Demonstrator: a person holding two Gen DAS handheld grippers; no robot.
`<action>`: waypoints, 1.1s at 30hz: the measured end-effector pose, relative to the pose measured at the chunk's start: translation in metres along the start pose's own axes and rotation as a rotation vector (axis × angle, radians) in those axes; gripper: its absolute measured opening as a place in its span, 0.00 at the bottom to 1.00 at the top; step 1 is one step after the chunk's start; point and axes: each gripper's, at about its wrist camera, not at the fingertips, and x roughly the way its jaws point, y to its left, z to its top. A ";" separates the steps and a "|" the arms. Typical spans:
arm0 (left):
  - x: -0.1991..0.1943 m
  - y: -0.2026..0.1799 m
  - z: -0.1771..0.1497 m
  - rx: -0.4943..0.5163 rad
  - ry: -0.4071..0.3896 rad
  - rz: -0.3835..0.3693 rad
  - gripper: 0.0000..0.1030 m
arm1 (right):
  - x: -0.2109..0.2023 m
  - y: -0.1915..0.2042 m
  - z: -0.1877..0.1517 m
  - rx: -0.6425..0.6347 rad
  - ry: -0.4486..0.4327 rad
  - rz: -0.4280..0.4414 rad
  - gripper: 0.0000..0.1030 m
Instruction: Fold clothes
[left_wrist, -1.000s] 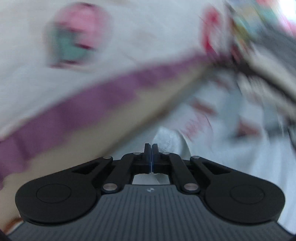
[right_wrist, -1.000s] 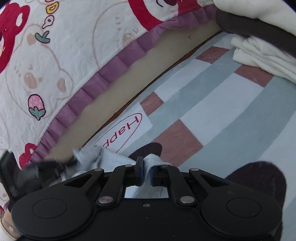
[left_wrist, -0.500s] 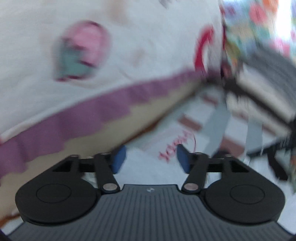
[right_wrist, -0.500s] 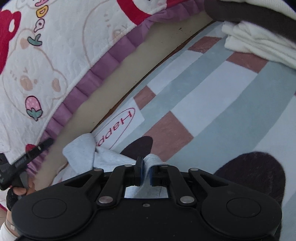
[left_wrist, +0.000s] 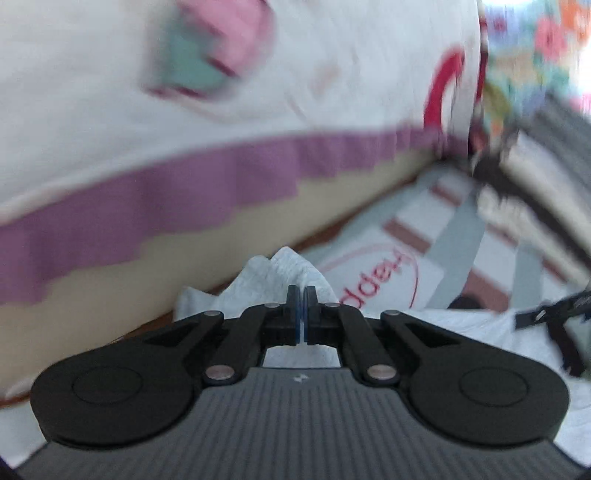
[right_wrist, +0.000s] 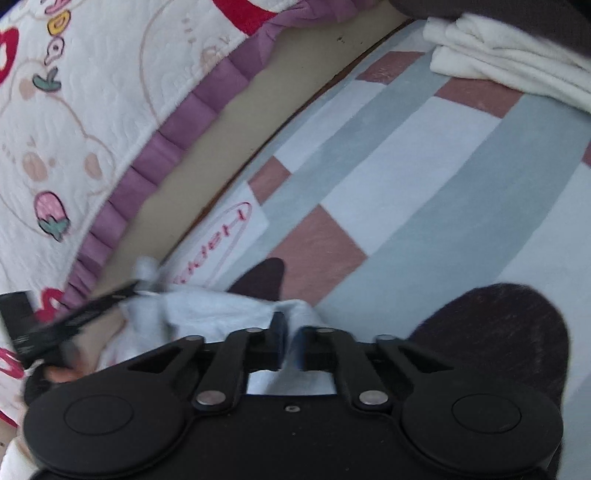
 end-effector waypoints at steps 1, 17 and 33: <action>-0.013 0.008 -0.006 -0.034 -0.023 -0.012 0.01 | 0.000 -0.001 0.000 -0.004 -0.002 0.001 0.00; -0.086 0.033 -0.055 -0.124 0.035 -0.016 0.03 | 0.000 0.004 0.000 -0.049 0.004 -0.020 0.00; -0.023 -0.002 -0.001 0.125 0.159 -0.141 0.01 | -0.017 0.015 -0.004 -0.095 0.015 0.201 0.16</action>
